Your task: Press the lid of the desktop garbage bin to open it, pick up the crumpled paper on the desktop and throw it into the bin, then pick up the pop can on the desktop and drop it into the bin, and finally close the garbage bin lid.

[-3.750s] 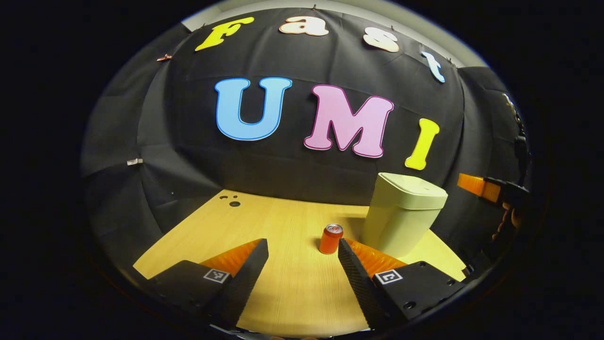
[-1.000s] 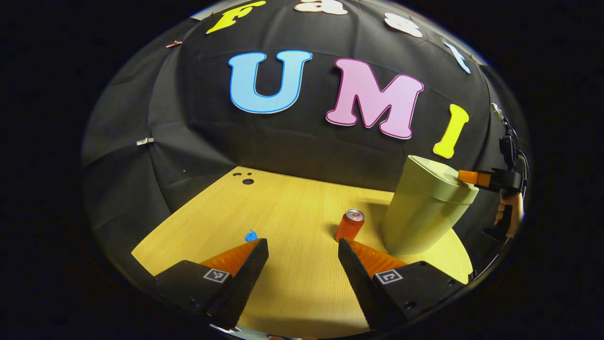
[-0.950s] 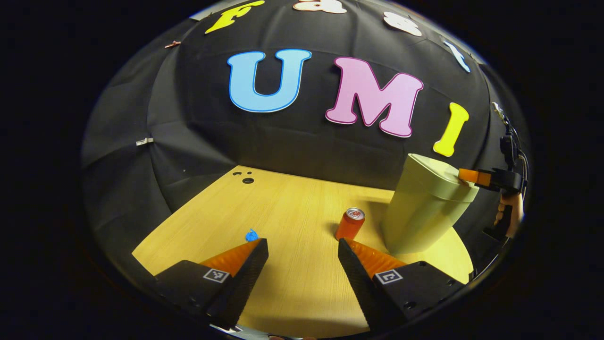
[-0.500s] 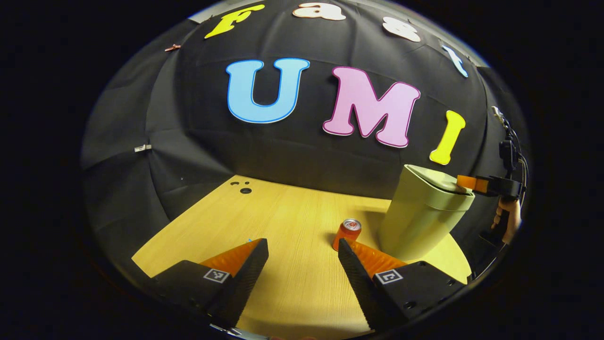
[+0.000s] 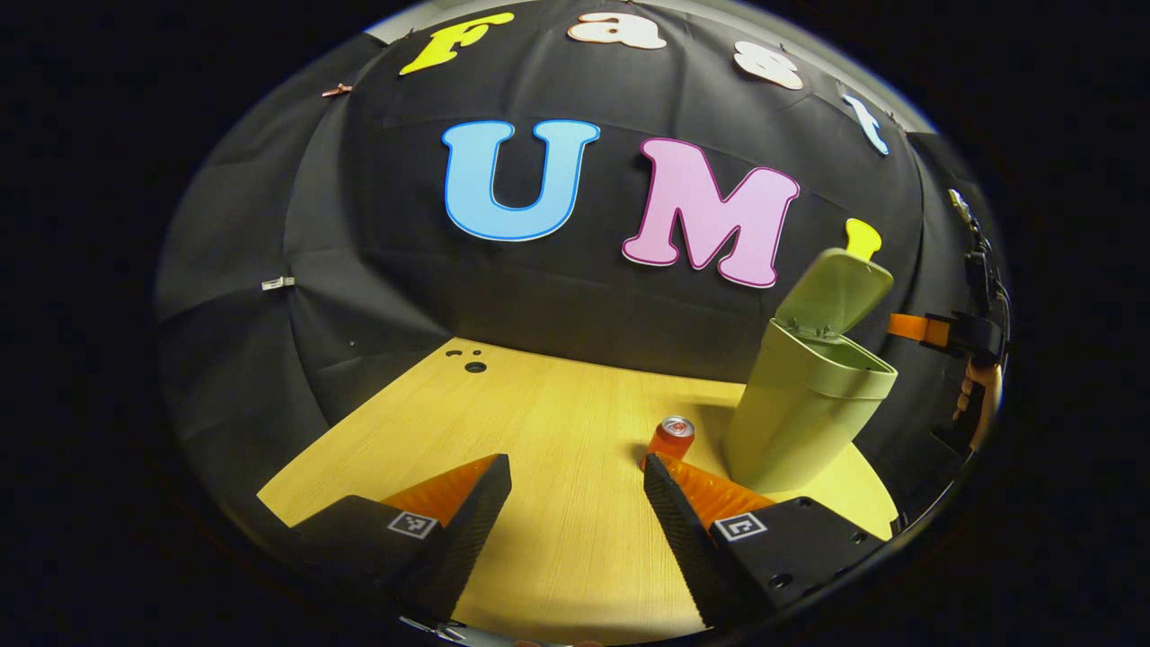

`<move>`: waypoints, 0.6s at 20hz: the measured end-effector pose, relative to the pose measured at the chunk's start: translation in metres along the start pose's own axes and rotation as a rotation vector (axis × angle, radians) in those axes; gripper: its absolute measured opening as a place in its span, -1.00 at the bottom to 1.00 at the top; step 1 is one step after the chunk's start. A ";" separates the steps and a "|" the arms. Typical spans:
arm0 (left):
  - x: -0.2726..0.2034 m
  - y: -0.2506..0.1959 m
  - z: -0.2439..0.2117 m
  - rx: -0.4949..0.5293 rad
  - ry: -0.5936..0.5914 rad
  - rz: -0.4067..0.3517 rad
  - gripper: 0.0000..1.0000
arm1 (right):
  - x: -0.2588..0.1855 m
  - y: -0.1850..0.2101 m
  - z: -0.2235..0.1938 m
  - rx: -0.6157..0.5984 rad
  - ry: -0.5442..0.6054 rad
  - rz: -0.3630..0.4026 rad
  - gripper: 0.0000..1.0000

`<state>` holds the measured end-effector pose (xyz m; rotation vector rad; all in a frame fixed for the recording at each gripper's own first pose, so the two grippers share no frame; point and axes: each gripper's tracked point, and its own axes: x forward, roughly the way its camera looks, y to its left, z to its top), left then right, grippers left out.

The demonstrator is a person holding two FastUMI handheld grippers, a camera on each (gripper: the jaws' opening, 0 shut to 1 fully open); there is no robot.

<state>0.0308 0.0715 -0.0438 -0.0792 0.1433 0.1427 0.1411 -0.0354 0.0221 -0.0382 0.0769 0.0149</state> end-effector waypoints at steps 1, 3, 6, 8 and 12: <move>0.000 0.004 -0.002 0.001 0.003 0.003 0.92 | -0.002 0.000 -0.003 -0.002 0.006 -0.001 -0.90; 0.001 0.012 -0.004 0.002 0.006 0.009 0.92 | -0.007 0.003 -0.007 0.001 0.017 -0.002 -0.90; 0.005 0.024 -0.009 -0.005 0.015 0.018 0.92 | -0.010 0.009 -0.013 0.005 0.035 0.004 -0.90; 0.011 0.032 -0.011 -0.003 0.019 0.022 0.92 | -0.012 0.014 -0.016 0.005 0.040 0.011 -0.90; 0.030 0.046 -0.016 0.013 0.023 0.021 0.92 | -0.015 0.015 -0.025 0.012 0.058 0.003 -0.82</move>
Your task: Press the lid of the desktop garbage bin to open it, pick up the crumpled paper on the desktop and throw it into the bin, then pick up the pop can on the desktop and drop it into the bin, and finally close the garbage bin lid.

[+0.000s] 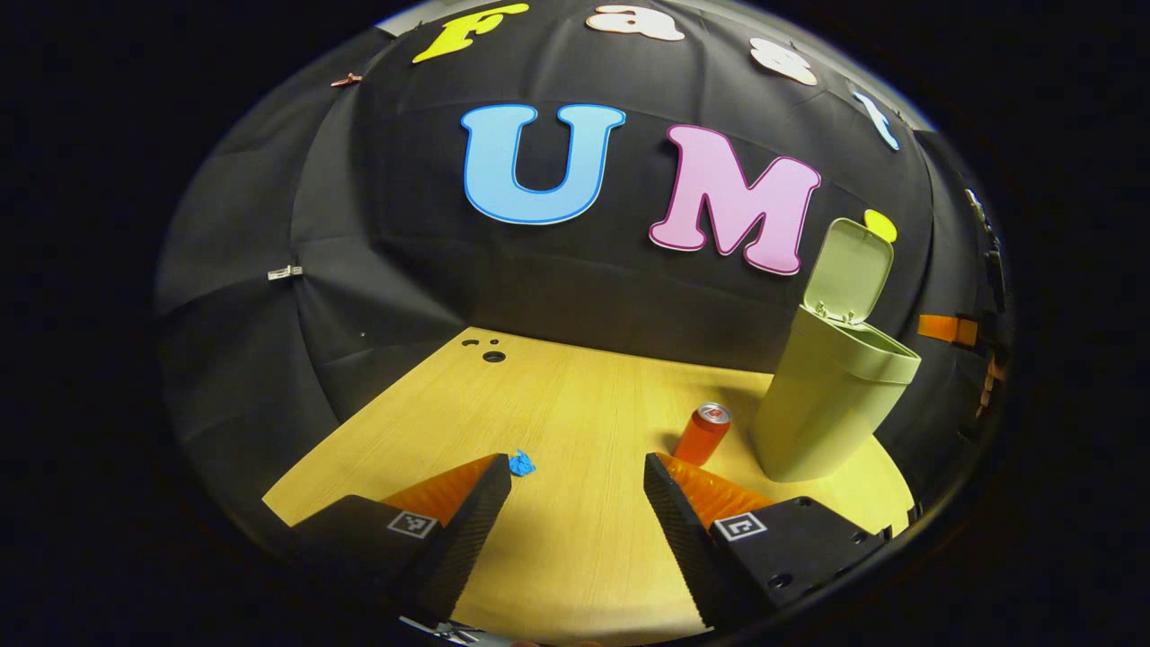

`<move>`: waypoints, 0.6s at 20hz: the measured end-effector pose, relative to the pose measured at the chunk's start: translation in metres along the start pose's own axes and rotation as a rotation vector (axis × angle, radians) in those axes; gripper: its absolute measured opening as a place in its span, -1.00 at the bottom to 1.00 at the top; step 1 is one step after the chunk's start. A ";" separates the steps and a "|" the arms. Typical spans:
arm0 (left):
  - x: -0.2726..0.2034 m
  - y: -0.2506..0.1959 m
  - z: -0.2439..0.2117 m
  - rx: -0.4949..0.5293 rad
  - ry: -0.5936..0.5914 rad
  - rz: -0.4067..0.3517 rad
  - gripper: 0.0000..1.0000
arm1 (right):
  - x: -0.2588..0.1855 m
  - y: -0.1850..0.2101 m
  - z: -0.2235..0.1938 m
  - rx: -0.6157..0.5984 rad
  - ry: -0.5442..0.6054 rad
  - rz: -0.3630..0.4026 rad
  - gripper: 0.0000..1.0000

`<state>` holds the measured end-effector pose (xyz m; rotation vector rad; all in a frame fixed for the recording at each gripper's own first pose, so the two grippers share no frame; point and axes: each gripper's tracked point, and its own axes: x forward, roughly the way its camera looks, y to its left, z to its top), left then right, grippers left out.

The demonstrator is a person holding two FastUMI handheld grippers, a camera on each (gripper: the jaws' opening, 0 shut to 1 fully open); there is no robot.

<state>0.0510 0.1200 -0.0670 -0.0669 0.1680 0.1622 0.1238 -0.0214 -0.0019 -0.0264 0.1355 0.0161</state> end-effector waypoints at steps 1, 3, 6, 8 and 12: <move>0.004 0.003 -0.003 0.005 0.004 0.000 0.92 | 0.000 0.001 -0.002 0.008 0.002 -0.002 -0.84; 0.018 0.011 -0.008 0.022 0.018 0.007 0.92 | 0.000 0.001 -0.006 0.017 0.007 -0.005 -0.89; 0.040 0.020 -0.020 0.040 0.052 0.010 0.92 | -0.004 0.002 -0.014 0.016 0.022 -0.002 -0.89; 0.058 0.026 -0.026 0.026 0.074 0.020 0.92 | -0.006 0.000 -0.019 0.014 0.035 -0.009 -0.84; 0.098 0.040 -0.041 -0.013 0.124 0.064 0.92 | -0.012 0.001 -0.033 0.028 0.069 -0.015 0.09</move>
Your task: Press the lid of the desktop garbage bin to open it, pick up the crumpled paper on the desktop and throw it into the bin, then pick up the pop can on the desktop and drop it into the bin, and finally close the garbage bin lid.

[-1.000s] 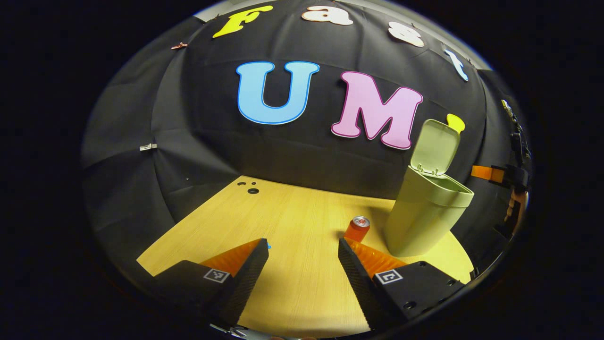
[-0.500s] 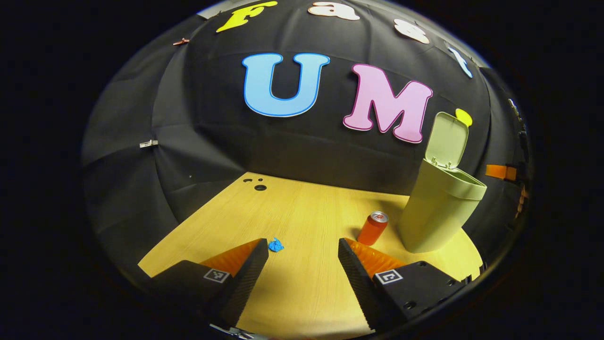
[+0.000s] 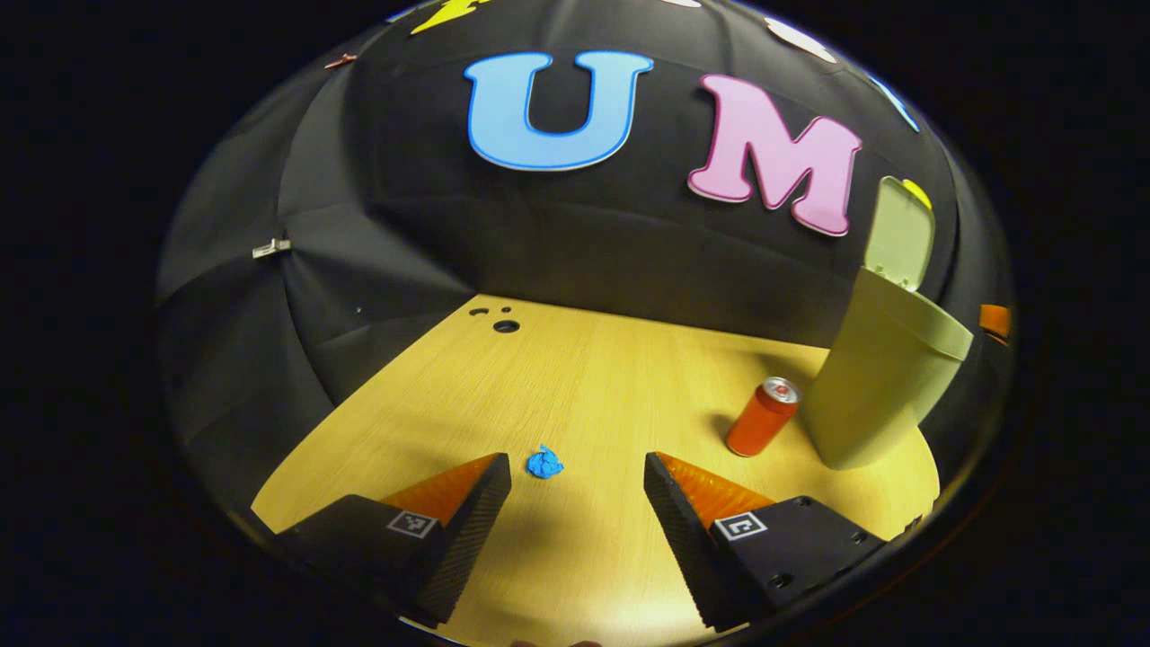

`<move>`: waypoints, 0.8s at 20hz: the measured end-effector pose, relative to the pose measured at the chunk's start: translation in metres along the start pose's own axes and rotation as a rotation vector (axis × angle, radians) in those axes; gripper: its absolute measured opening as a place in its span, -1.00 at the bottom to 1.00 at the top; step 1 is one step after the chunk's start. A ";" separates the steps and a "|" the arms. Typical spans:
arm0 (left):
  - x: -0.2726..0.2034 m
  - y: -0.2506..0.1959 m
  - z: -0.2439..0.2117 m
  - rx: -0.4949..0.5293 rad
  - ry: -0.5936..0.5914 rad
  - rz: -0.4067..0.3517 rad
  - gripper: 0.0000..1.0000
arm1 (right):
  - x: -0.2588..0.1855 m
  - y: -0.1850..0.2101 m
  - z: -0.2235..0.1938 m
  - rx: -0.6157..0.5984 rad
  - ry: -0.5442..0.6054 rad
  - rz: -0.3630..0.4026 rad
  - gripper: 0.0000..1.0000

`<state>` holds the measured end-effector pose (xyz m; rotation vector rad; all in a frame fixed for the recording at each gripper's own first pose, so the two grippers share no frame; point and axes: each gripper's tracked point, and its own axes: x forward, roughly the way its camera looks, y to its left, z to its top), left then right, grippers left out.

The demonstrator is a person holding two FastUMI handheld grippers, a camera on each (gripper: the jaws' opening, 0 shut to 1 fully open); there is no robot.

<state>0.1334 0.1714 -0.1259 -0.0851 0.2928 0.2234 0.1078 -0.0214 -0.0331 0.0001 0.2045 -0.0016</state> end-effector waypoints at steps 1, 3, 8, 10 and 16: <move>0.010 0.002 -0.002 -0.009 0.009 0.007 0.92 | -0.001 0.000 -0.002 -0.002 0.006 -0.002 0.33; 0.030 0.006 -0.008 -0.009 0.032 0.017 0.92 | -0.005 -0.003 -0.006 -0.014 0.014 -0.019 0.90; 0.080 0.022 -0.028 0.024 0.082 0.045 0.92 | -0.016 -0.010 -0.022 -0.032 0.052 -0.048 0.98; 0.097 0.027 -0.040 0.031 0.111 0.061 0.92 | -0.020 -0.014 -0.029 -0.038 0.070 -0.054 0.99; 0.126 0.030 -0.069 0.052 0.183 0.102 0.92 | -0.024 -0.028 -0.041 -0.036 0.117 -0.071 0.98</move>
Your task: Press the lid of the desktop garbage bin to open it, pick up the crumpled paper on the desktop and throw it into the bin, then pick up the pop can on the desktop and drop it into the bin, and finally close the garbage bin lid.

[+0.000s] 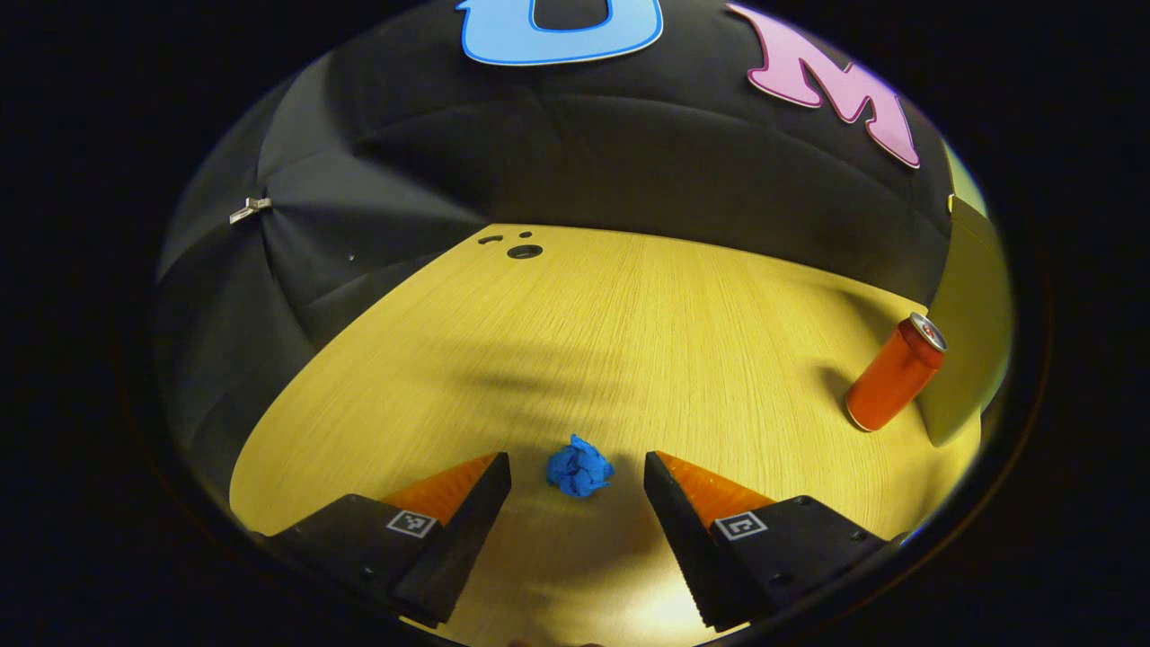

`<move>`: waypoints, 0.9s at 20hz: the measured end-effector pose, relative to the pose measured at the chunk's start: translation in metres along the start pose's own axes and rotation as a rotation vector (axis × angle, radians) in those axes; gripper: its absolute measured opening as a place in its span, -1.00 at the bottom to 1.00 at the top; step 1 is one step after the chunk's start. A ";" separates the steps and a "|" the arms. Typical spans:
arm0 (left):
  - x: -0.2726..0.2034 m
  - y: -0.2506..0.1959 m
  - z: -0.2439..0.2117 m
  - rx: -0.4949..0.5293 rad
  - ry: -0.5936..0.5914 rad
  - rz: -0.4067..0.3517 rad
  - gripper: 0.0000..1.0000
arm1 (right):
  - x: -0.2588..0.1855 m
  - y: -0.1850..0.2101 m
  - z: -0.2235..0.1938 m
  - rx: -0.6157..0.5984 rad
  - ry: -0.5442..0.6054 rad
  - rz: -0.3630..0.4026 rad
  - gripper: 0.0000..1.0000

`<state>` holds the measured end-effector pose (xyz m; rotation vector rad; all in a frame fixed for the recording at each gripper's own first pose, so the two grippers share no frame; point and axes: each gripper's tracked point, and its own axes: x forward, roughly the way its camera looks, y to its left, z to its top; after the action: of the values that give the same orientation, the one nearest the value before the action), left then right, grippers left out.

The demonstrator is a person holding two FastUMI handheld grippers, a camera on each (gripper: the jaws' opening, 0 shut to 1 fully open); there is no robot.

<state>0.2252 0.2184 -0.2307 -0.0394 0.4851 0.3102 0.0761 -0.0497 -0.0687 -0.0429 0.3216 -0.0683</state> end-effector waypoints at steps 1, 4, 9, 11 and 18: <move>0.005 0.000 -0.004 0.006 0.011 0.007 0.93 | 0.001 -0.001 -0.001 0.001 0.007 0.001 0.98; 0.005 0.000 -0.004 0.014 0.002 0.020 0.93 | 0.004 0.000 -0.007 0.002 0.025 0.009 0.98; 0.009 -0.013 -0.008 0.024 0.008 0.014 0.53 | 0.009 0.008 -0.020 -0.008 0.057 0.047 0.98; 0.010 -0.017 -0.009 0.037 0.007 0.010 0.27 | 0.010 0.012 -0.027 -0.006 0.069 0.064 0.98; 0.002 -0.031 -0.011 0.084 0.040 -0.014 -0.27 | 0.002 0.009 -0.051 0.014 0.110 0.086 0.98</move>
<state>0.2311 0.1887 -0.2419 0.0329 0.5367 0.2755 0.0629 -0.0420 -0.1179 -0.0110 0.4324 0.0126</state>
